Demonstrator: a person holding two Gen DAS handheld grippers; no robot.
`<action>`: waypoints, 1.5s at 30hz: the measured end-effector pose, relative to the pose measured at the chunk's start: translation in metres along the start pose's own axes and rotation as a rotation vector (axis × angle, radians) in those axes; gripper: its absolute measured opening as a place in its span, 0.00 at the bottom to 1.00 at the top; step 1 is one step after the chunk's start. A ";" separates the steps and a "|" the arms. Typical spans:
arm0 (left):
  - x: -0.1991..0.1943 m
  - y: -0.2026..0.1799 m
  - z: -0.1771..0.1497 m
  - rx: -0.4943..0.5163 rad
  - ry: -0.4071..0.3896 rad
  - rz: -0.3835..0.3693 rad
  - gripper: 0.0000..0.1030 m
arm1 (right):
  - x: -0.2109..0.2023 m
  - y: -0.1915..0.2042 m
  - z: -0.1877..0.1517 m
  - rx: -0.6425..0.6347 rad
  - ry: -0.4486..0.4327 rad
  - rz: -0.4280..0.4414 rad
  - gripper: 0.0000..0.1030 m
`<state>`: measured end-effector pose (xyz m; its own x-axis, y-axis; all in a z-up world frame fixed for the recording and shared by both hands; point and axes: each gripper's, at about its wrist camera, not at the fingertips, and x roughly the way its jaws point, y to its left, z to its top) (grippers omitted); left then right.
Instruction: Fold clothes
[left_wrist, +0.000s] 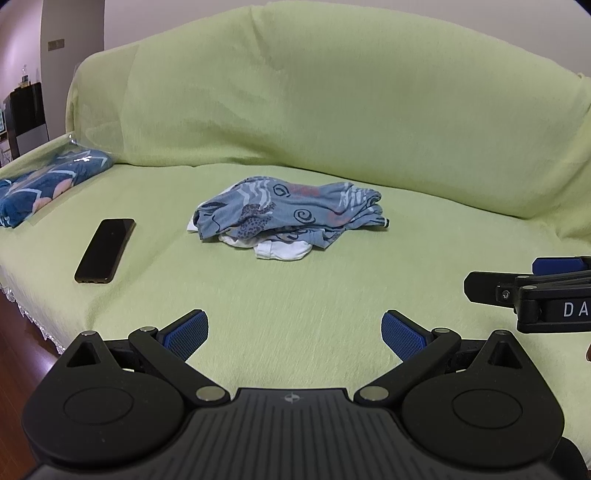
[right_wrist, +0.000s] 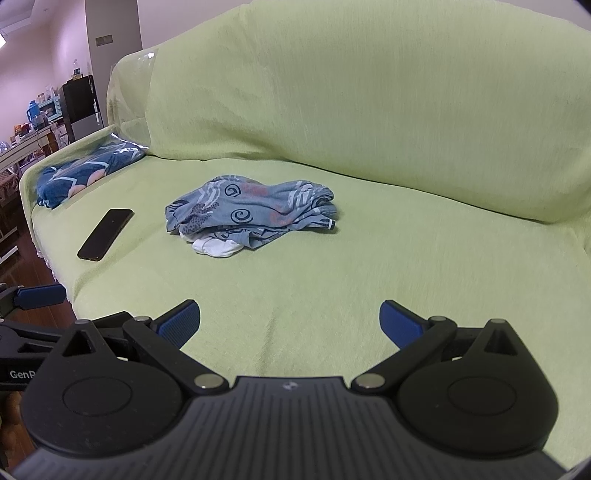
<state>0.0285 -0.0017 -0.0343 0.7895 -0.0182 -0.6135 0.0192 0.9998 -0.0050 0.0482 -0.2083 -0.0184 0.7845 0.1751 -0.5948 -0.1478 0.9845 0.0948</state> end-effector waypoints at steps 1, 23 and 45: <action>0.001 0.000 0.000 0.000 0.002 0.000 1.00 | 0.001 0.000 0.000 0.000 0.002 -0.001 1.00; 0.037 -0.001 -0.002 0.010 0.052 0.002 1.00 | 0.035 -0.012 -0.002 0.014 0.045 -0.001 1.00; 0.104 0.013 0.015 0.028 0.082 -0.013 1.00 | 0.097 -0.019 0.011 -0.010 0.092 -0.012 1.00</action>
<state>0.1202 0.0096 -0.0868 0.7365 -0.0295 -0.6758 0.0472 0.9989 0.0078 0.1337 -0.2102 -0.0691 0.7281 0.1607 -0.6664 -0.1447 0.9863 0.0796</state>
